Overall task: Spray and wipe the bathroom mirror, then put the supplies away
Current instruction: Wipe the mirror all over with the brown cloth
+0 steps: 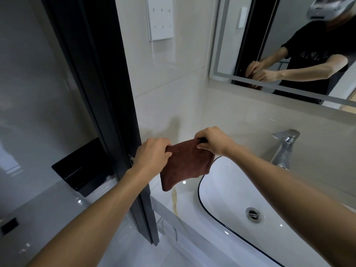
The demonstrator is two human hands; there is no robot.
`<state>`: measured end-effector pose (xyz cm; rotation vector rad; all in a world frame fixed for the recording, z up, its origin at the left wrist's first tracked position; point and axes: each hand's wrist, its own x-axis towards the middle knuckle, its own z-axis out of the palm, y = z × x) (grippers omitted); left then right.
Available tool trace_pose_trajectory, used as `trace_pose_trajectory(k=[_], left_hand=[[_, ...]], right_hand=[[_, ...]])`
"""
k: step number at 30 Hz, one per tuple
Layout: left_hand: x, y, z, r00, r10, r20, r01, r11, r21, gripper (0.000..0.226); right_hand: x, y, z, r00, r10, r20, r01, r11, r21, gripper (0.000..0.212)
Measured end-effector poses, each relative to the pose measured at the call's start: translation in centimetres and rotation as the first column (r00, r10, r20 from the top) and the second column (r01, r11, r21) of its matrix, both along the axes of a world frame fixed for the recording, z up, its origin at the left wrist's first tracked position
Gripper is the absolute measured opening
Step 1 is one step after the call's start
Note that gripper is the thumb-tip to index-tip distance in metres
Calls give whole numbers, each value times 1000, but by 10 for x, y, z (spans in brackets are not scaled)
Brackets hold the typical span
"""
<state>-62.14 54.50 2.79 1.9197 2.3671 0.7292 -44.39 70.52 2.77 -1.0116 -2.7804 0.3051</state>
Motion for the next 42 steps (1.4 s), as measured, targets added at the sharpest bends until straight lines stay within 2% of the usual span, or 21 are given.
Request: trace_pose_trajectory(k=[12,18,25,31,36,39,42], left_hand=[[20,4,-35,989,149,5,-148,985,-85,15],[28,8,-43,981,192,7,-191,978,-87,15],[17,12,-25,983,179,-29,-180,982,-52,11],[8,17,-11,997,74,-36,-77,995,-60,10],[-2,16,8,992,-108,-69,99,987,-125,8],[-8,20,24,960,-273,-68,253,943,-214,9],[-5,32,33,888,-455,-74,403,844,-353,9]], right_hand=[[-23,26,-25,983,127,136,-128,992,-4,18],[-18,35,-39,979,172,106,-174,985,7,18],[-14,39,-30,979,199,50,-199,980,1,16],[-1,28,-14,989,146,7,-146,989,-23,16],[25,-3,5,999,44,-20,-45,994,-103,17],[46,-27,11,998,-52,-29,45,979,-199,15],[64,-46,4,991,-133,4,127,933,-336,10]])
